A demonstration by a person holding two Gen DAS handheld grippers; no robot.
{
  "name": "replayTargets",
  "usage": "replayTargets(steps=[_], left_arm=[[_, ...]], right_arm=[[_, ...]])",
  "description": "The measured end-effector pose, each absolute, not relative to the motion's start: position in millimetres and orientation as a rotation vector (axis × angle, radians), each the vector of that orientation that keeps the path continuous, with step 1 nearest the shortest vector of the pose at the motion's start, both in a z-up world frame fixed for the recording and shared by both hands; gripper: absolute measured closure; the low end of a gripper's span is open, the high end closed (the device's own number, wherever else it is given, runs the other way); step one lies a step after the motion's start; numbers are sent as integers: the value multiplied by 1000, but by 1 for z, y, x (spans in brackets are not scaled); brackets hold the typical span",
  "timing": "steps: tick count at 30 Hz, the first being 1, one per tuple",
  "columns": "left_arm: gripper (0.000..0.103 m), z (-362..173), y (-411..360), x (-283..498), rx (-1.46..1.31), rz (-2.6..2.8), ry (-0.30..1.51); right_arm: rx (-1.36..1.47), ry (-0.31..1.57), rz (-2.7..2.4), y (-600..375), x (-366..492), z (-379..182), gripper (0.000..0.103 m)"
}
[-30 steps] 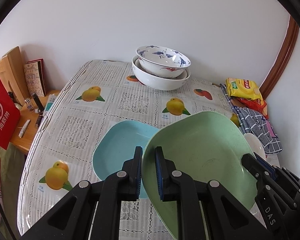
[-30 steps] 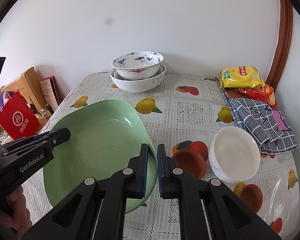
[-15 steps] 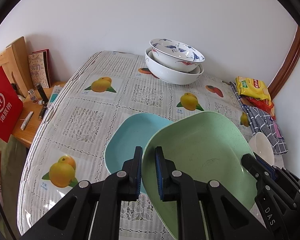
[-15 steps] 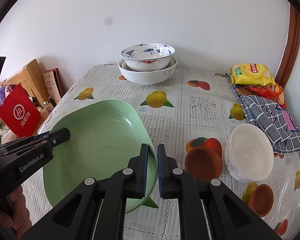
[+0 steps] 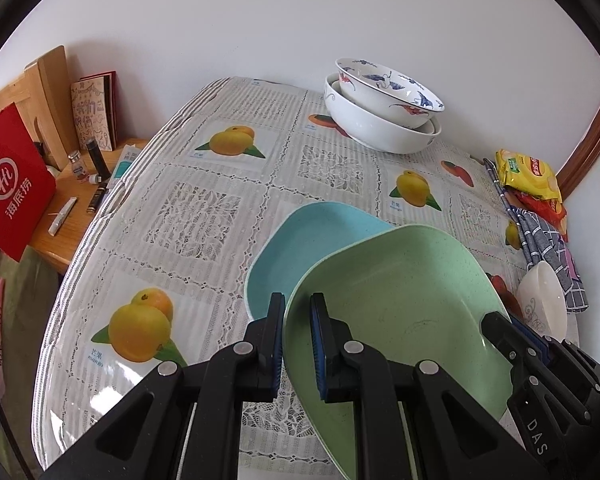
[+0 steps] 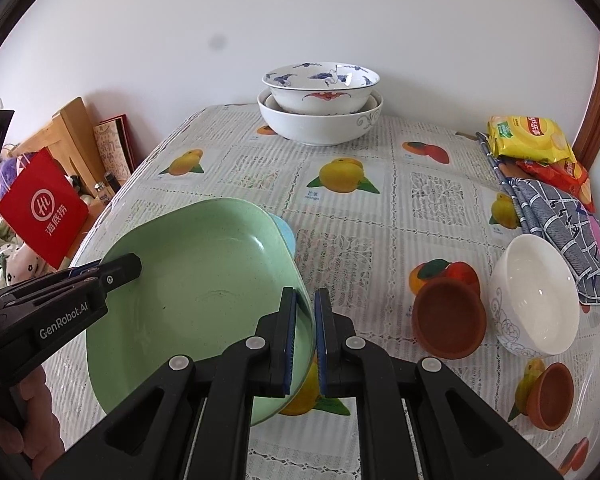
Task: Organize plates and bowls
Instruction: 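Lower the green plate with both grippers onto the light-blue plate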
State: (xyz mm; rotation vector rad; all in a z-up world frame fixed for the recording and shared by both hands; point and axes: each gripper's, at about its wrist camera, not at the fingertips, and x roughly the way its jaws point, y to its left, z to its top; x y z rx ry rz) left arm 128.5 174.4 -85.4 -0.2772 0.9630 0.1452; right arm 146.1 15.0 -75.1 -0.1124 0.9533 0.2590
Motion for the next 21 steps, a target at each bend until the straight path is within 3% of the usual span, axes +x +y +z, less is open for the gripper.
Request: replayTargets(steps=[21], left_arm=[[90, -102, 199, 133, -308, 210, 995]], right_arm=[[-135, 988, 315, 42, 165, -93, 94]])
